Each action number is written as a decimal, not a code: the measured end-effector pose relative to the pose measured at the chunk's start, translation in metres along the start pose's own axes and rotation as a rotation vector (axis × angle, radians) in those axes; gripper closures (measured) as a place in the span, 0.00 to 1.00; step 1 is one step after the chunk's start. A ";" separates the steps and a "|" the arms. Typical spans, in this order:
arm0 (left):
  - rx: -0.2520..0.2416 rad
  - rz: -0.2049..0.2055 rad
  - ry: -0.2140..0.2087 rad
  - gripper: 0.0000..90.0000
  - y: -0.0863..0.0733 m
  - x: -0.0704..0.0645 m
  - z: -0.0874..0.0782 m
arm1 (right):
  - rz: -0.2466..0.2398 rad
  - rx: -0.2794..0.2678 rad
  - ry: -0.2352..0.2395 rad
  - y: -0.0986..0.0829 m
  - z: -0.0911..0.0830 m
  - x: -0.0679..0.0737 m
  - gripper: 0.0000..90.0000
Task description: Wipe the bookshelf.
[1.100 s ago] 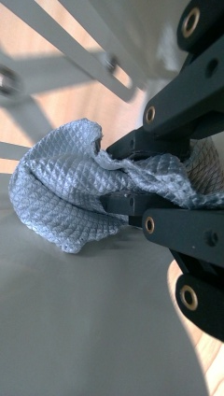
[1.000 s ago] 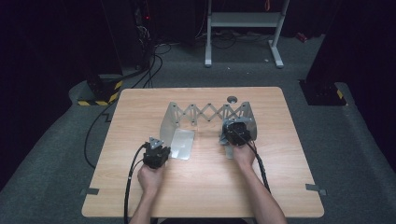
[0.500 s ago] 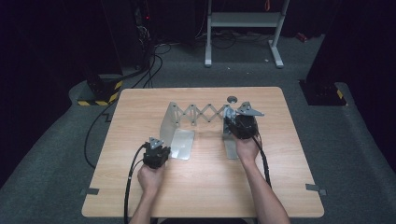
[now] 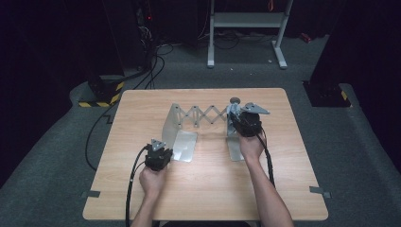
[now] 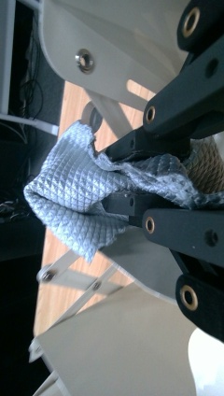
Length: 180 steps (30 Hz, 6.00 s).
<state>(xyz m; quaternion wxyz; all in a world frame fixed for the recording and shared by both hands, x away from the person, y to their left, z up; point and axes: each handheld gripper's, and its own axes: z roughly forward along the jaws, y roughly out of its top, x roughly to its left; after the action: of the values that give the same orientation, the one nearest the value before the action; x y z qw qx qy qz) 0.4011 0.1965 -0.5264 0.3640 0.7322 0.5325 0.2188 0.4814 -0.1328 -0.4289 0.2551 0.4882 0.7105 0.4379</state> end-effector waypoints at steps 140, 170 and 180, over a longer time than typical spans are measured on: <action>0.001 0.009 -0.015 0.96 0.000 0.000 0.000 | -0.074 0.248 -0.085 -0.074 0.041 -0.024 0.87; 0.001 0.009 -0.017 0.96 0.000 0.000 0.000 | -0.141 0.272 -0.064 -0.077 0.032 -0.021 0.87; 0.001 0.009 -0.016 0.96 0.000 0.000 0.000 | -0.127 0.277 -0.109 -0.078 0.027 -0.034 0.87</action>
<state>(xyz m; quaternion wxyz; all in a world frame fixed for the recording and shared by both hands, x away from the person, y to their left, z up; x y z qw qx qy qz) 0.4014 0.1966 -0.5264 0.3667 0.7366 0.5263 0.2145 0.4793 -0.1650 -0.5125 0.2507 0.4961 0.7786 0.2913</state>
